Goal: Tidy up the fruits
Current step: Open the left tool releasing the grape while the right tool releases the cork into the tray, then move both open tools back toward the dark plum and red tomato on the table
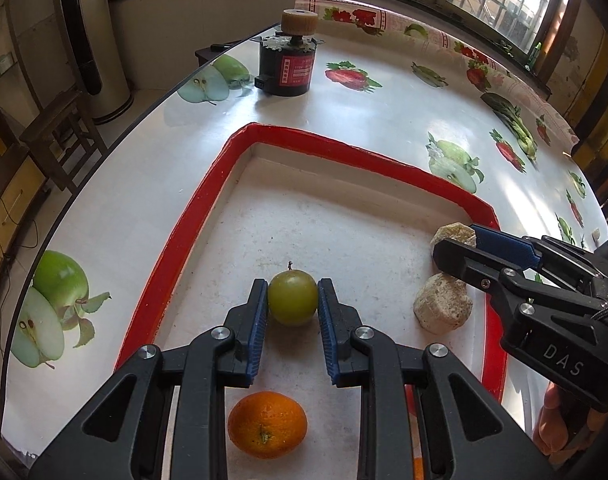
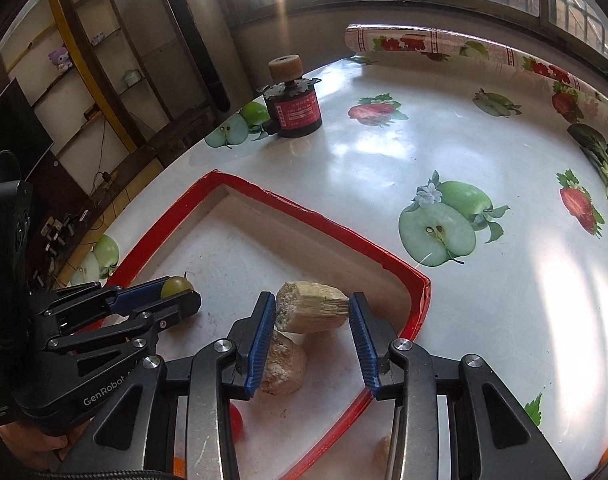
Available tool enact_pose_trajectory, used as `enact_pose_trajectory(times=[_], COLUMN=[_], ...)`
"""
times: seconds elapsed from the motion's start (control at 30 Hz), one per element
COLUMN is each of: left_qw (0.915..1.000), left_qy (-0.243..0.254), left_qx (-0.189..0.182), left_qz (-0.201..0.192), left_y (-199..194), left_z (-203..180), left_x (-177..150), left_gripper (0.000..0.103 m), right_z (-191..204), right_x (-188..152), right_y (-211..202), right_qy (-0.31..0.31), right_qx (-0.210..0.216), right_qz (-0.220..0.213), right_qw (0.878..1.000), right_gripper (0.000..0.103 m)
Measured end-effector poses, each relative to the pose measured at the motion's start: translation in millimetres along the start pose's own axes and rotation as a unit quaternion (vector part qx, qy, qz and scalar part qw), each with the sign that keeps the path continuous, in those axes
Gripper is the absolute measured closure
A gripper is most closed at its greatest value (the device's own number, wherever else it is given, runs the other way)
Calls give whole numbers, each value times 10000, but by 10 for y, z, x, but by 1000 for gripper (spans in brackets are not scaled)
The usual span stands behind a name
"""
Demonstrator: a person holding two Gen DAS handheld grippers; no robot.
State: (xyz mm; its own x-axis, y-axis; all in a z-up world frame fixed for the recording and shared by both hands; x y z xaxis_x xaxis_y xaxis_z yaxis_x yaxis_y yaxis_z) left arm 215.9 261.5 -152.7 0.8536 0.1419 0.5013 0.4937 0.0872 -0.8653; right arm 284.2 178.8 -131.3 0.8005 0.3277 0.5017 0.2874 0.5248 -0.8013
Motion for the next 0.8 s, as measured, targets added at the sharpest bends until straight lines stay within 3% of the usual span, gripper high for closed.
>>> enact_pose_trajectory(times=[0.1, 0.17, 0.23, 0.8], left_qw=[10000, 9999, 9997, 9984], left_qy=[-7, -15, -31, 128], left_qx=[67, 163, 216, 126], left_qz=[26, -25, -101, -531], left_y=[-21, -68, -138, -667], left_z=[-10, -6, -15, -415], left_x=[-18, -32, -53, -248], left_gripper=[74, 57, 50, 50], right_z=[-9, -14, -20, -426], right_x=[-14, -26, -48, -531], right_y=[-14, -50, -118, -997], right_qy=[40, 80, 101, 440], right_qx=[38, 81, 120, 246], right_qz=[36, 33, 3, -371], right_qw=[10000, 9999, 9999, 9980], right_gripper=[61, 61, 61, 57])
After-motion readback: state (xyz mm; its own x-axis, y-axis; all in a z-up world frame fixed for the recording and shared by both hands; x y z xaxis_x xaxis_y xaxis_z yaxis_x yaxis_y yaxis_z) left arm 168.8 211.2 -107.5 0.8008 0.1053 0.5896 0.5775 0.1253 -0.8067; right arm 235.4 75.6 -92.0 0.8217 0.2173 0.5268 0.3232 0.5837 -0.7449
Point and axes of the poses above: each gripper's, at about its wrist camera, not at the fingertips, and y roughly the way its jaws point, z to its left, x to its top, the point moved 9 cm from there along y, roughly the way its jaws point, and after that the axes turned 13 degrees about y, right-handed, at the moved point
